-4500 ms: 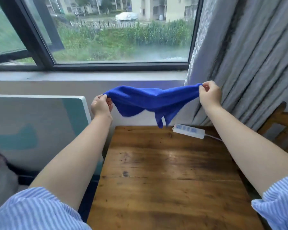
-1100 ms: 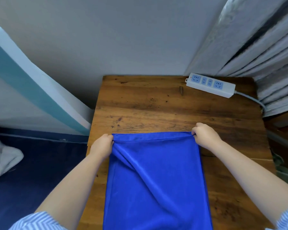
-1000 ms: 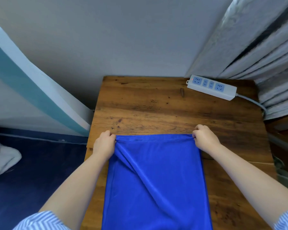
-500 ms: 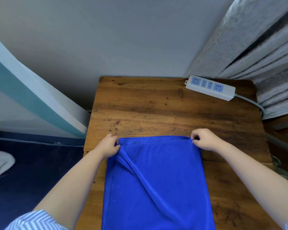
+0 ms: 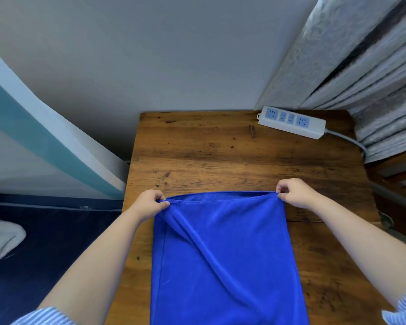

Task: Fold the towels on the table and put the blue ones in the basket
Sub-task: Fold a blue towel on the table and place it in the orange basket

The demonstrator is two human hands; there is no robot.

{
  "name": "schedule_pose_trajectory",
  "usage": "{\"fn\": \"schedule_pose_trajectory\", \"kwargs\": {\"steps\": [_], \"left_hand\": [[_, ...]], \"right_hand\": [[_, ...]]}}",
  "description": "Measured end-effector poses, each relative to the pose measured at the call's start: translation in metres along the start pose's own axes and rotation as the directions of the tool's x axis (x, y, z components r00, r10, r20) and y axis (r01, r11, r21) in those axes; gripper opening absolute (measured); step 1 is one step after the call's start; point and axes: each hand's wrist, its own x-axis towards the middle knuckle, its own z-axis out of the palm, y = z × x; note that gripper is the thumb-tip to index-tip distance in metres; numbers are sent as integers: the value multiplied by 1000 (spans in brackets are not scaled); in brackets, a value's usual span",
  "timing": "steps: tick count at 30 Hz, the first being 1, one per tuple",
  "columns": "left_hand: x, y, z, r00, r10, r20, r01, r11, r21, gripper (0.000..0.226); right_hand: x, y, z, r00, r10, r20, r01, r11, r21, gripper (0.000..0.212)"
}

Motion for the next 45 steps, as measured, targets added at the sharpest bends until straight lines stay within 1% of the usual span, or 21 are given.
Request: {"fn": "schedule_pose_trajectory", "kwargs": {"steps": [5, 10, 13, 15, 20, 24, 26, 28, 29, 30, 32, 33, 34, 35, 37, 38, 39, 41, 42, 43, 45], "left_hand": [[-8, -4, -4, 984, -4, -178, 14, 999, 51, 30], [-29, -1, -7, 978, 70, -198, -47, 992, 118, 33], [-45, 4, -13, 974, 133, -183, -95, 975, 202, 9], [-58, 8, -19, 973, 156, -169, -106, 956, 274, 19], [-95, 22, -37, 945, 319, -73, -204, 749, 631, 30], [-122, 39, -54, 913, 403, -59, -219, 608, 763, 35], [-141, 54, -66, 873, 473, -117, -200, 568, 798, 36], [-156, 71, -82, 804, 530, -268, -148, 616, 774, 37], [-165, 80, -90, 734, 558, -386, -148, 687, 711, 35], [-173, 90, -99, 650, 566, -507, -164, 756, 633, 33], [-189, 110, -114, 428, 547, -719, -323, 836, 443, 28], [-197, 119, -119, 339, 523, -782, -397, 833, 385, 26], [-206, 125, -122, 318, 511, -799, -434, 828, 356, 26], [-209, 129, -124, 377, 535, -756, -401, 830, 388, 26], [-211, 130, -120, 566, 548, -616, -257, 827, 500, 30], [-212, 128, -118, 593, 537, -600, -199, 820, 537, 31], [-213, 127, -118, 566, 534, -629, -192, 827, 529, 31], [-217, 127, -118, 452, 544, -707, -256, 838, 482, 31], [-219, 128, -118, 409, 547, -730, -279, 837, 470, 30], [-219, 130, -119, 398, 548, -735, -289, 836, 467, 30], [-217, 133, -120, 413, 550, -725, -295, 835, 465, 29]], "right_hand": [[-8, 5, -3, 998, 11, -61, -10, 1000, 13, 16], [-27, 4, -4, 992, -8, -124, 13, 999, 42, 21], [-43, 1, -7, 979, -38, -199, 46, 998, 35, 18], [-57, -1, -11, 965, -72, -253, 83, 996, 31, 21], [-104, -10, -21, 899, -179, -399, 161, 984, -77, 24], [-136, -17, -39, 832, -240, -500, 138, 963, -232, 30], [-157, -24, -58, 777, -255, -576, 128, 959, -252, 30], [-173, -38, -80, 674, -278, -684, 154, 959, -239, 28], [-187, -45, -90, 577, -286, -765, 184, 958, -219, 27], [-198, -53, -99, 456, -285, -843, 223, 954, -202, 26], [-219, -64, -113, 147, -292, -945, 285, 927, -243, 27], [-227, -67, -117, 29, -302, -953, 288, 915, -281, 27], [-234, -69, -119, -13, -313, -950, 287, 909, -303, 27], [-238, -70, -121, 15, -309, -951, 297, 909, -291, 27], [-241, -68, -121, 246, -323, -914, 257, 931, -260, 28], [-242, -65, -118, 301, -314, -901, 239, 939, -247, 29], [-244, -65, -118, 269, -297, -916, 258, 939, -228, 29], [-250, -69, -118, 106, -229, -968, 318, 930, -185, 29], [-252, -71, -120, 56, -199, -978, 331, 928, -170, 29], [-252, -72, -121, 46, -181, -982, 336, 929, -155, 29], [-250, -74, -124, 106, -166, -980, 349, 929, -120, 30]]}}
